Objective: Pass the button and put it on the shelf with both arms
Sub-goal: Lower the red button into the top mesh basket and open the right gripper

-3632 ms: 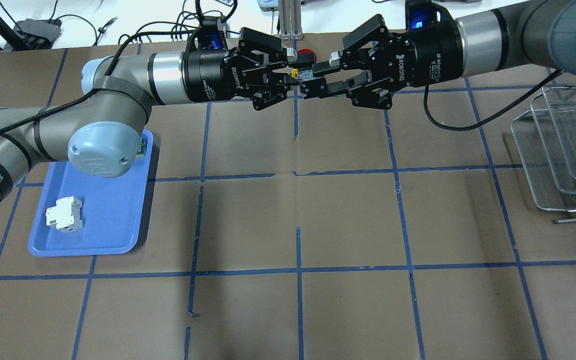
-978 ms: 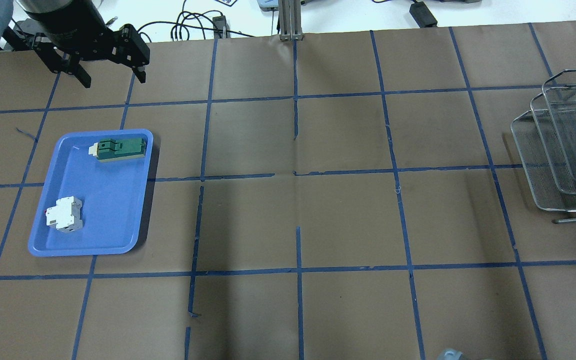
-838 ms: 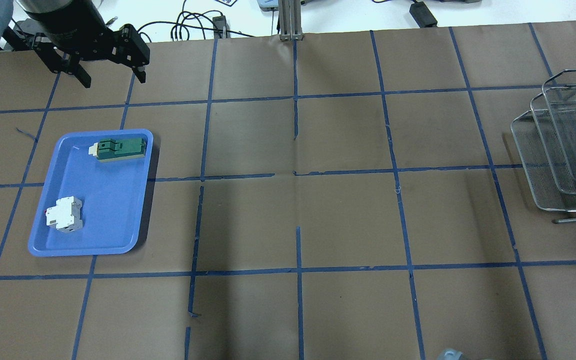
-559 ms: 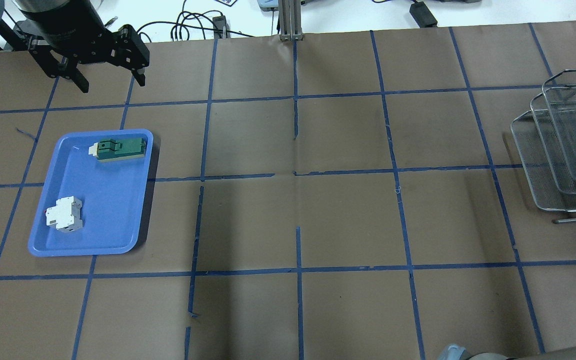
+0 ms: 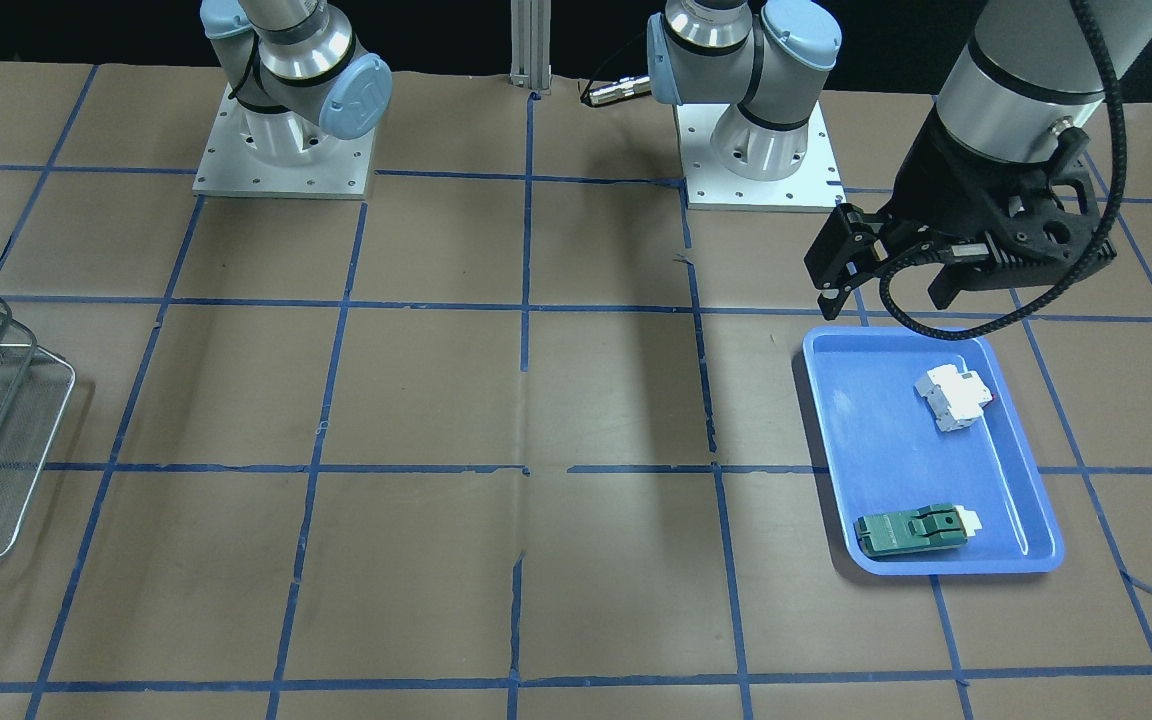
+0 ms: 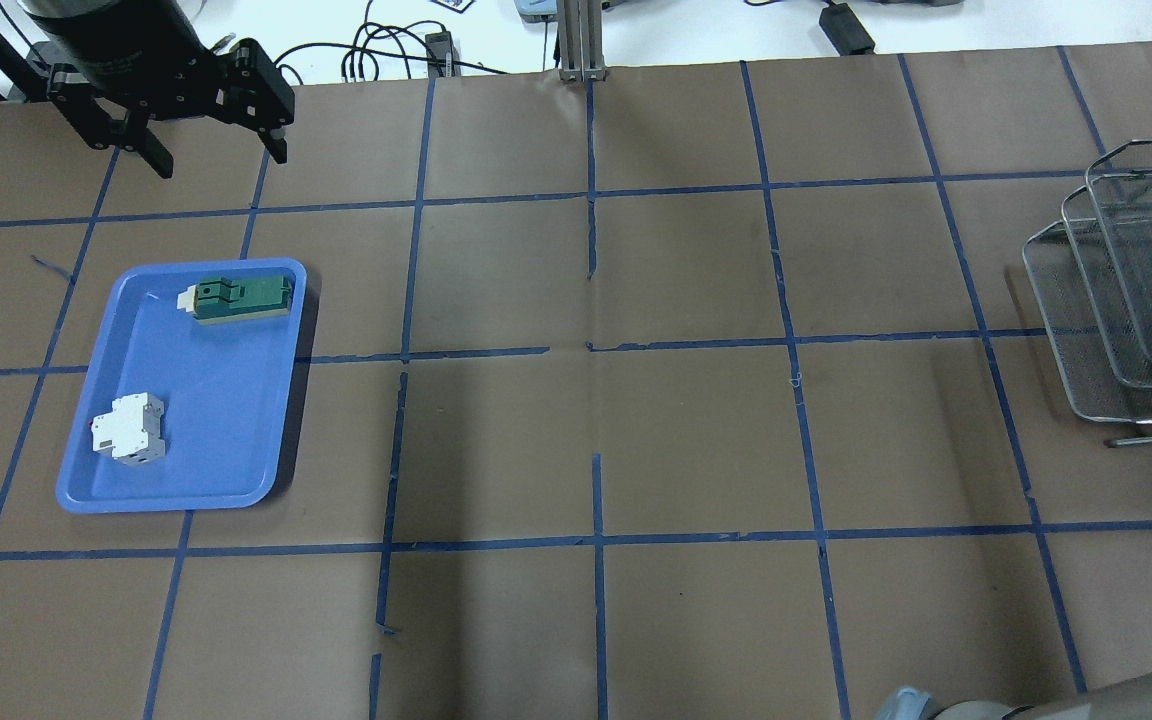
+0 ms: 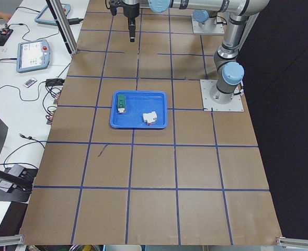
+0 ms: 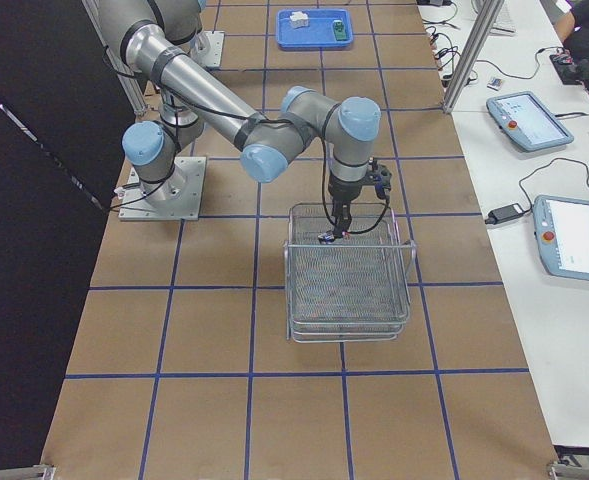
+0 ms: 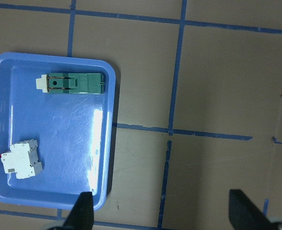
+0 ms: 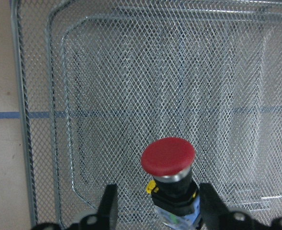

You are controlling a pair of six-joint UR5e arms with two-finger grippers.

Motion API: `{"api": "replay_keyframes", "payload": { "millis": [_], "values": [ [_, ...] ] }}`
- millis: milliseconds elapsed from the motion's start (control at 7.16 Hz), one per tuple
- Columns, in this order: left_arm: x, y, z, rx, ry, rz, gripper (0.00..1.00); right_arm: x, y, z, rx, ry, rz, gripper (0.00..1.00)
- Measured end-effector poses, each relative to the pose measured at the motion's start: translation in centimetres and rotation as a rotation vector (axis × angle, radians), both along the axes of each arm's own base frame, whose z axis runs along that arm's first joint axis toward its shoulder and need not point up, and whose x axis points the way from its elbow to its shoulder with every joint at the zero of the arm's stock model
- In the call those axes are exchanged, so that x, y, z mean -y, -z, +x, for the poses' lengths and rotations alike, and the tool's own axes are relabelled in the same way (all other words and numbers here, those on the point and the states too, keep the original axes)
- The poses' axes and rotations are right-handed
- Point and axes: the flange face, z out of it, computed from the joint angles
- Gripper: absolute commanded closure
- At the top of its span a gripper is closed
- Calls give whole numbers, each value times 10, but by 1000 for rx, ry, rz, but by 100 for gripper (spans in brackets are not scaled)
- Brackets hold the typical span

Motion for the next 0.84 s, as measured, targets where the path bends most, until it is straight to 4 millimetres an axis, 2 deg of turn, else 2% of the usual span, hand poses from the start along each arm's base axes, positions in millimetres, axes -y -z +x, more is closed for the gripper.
{"api": "replay_keyframes", "payload": {
  "millis": [140, 279, 419, 559, 699, 838],
  "values": [
    [0, -2, 2, -1, -4, -3, 0, 0, -8, 3, -7, -1, -7, 0],
    [0, -1, 2, -2, -4, -2, 0, -5, -28, 13, -12, -10, -16, 0],
    [-2, 1, 2, -2, -3, 4, 0, -16, -60, 38, -10, -35, -22, 0],
    [-3, 2, 2, -2, -4, 5, 0, -32, -97, 82, -6, -78, -24, 0],
    [-4, 1, 3, -1, -2, 6, 0, -54, -126, 128, 8, -110, -12, 0],
    [-6, 0, 3, 0, 3, 7, 0, -73, -142, 168, 46, -114, -4, 0]
  ]
}}
